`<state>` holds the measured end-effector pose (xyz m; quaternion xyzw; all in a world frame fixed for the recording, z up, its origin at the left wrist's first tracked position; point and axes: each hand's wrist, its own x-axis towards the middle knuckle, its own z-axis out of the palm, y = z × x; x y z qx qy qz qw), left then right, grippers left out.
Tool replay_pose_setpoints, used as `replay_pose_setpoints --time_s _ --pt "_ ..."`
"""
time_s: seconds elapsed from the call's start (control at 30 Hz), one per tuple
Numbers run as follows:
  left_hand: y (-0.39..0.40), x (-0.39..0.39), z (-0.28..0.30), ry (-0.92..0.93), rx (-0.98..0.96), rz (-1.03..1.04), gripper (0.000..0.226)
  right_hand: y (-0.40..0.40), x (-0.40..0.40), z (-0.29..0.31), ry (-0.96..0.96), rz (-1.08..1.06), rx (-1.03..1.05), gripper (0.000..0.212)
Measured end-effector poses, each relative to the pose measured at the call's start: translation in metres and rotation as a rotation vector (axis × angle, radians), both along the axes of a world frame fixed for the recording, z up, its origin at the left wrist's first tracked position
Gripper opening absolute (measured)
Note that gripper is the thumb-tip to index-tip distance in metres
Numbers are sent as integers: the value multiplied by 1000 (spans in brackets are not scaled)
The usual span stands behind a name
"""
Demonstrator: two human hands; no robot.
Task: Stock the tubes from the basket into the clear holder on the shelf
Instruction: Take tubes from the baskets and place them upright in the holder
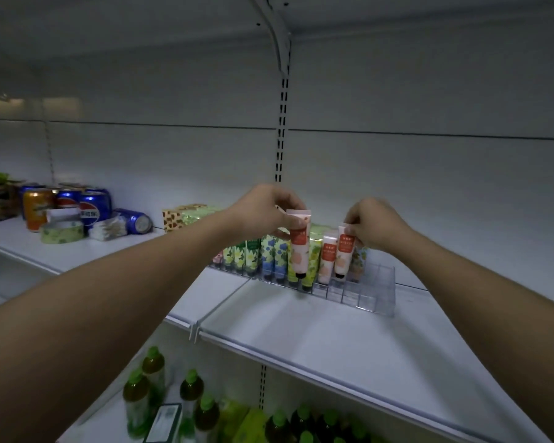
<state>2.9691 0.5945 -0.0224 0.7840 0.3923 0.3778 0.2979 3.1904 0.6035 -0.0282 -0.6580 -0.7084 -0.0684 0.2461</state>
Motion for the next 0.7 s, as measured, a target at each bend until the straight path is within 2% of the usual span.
replay_pose_setpoints --time_s 0.3,0.43,0.53,0.6,0.7 --pt "11 14 -14 42 16 25 8 17 3 -35 18 -6 -10 17" --pt "10 22 -12 66 44 76 7 0 9 -31 61 -11 38 35" --pt "7 32 -10 73 98 122 6 -21 16 -34 44 -53 98 31" --pt "5 37 -11 98 167 160 7 -37 22 -44 58 -95 73 26" --pt "5 43 -15 98 196 182 7 -60 35 -71 70 -162 -39 40"
